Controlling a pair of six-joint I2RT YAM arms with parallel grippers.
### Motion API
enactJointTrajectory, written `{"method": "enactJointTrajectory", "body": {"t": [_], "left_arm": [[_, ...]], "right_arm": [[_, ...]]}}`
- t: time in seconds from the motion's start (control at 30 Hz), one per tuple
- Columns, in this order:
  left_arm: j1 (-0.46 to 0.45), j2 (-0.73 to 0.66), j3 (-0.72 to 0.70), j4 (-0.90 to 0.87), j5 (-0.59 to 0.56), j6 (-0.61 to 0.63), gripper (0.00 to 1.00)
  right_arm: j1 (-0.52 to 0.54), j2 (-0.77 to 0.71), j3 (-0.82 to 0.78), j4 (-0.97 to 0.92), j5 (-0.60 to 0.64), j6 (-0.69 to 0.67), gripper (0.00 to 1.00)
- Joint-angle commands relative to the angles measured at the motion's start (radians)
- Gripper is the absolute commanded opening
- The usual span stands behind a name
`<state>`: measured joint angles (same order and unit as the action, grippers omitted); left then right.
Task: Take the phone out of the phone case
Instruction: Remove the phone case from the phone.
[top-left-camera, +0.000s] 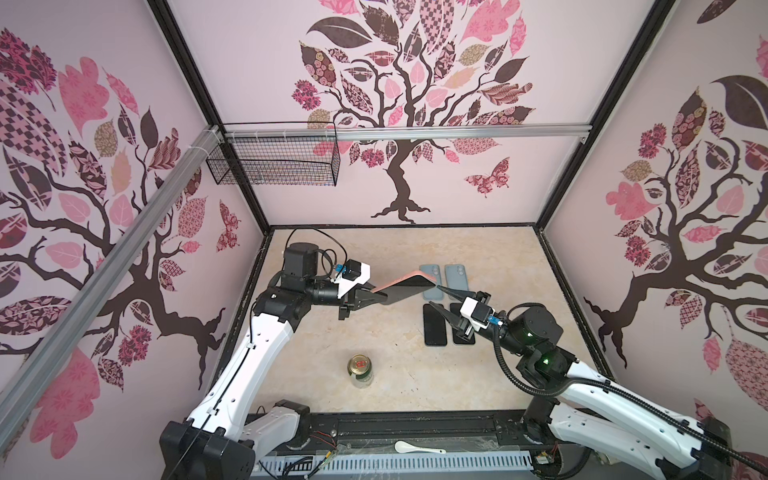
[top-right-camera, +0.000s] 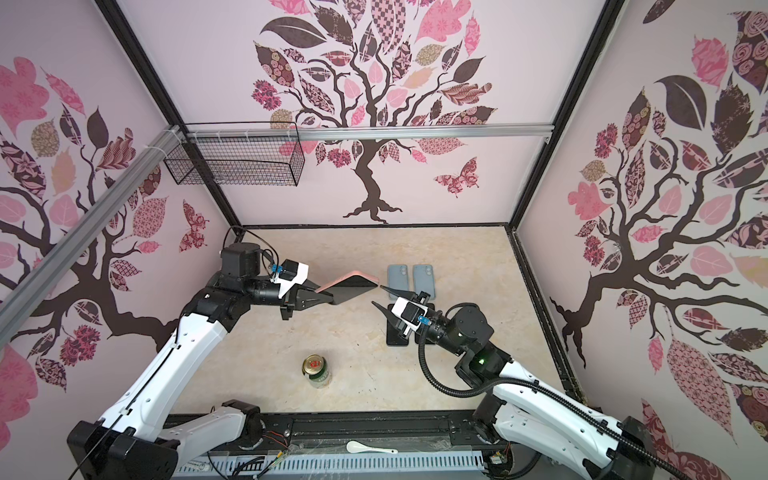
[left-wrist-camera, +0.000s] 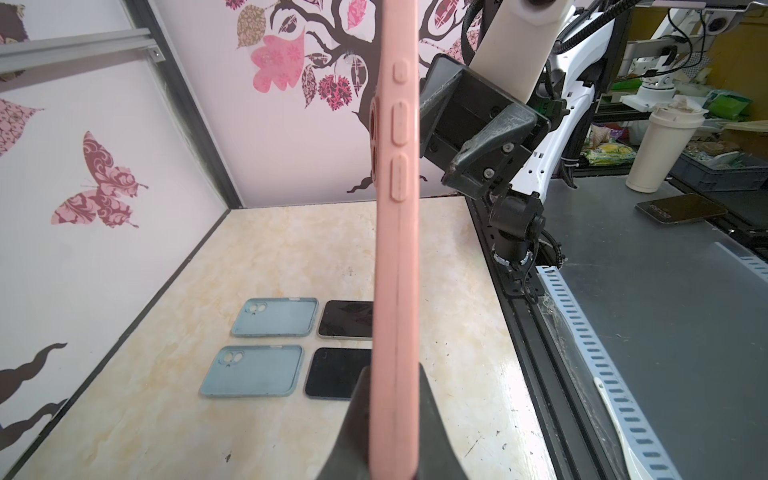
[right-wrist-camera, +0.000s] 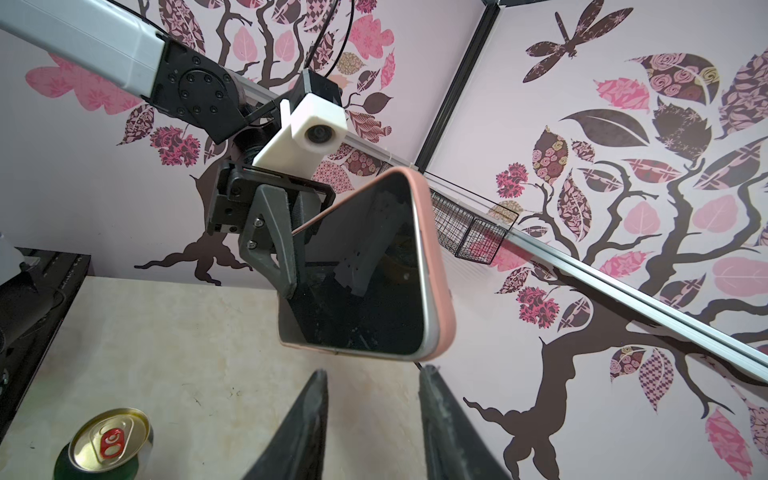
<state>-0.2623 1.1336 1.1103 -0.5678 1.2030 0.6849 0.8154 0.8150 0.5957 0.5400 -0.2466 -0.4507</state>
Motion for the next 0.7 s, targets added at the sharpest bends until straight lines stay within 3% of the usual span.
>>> {"method": "enactJointTrajectory", "body": {"t": [0.0,0.3,0.67], "left_arm": [[0.001,-0.001,0.017,-0.014,0.047,0.024,0.00],[-0.003,-0.003,0.023,-0.043,0.053,0.044,0.00],[-0.064,0.042,0.083,-0.198,0.018,0.163,0.00]], "right_arm": [[-0.002,0.001,0.047,0.053,-0.003,0.009,0.40],[-0.002,0.008,0.052,0.049,-0.023,0.009,0.40],[-0.002,0.037,0.072,0.008,-0.063,0.017,0.39]]}}
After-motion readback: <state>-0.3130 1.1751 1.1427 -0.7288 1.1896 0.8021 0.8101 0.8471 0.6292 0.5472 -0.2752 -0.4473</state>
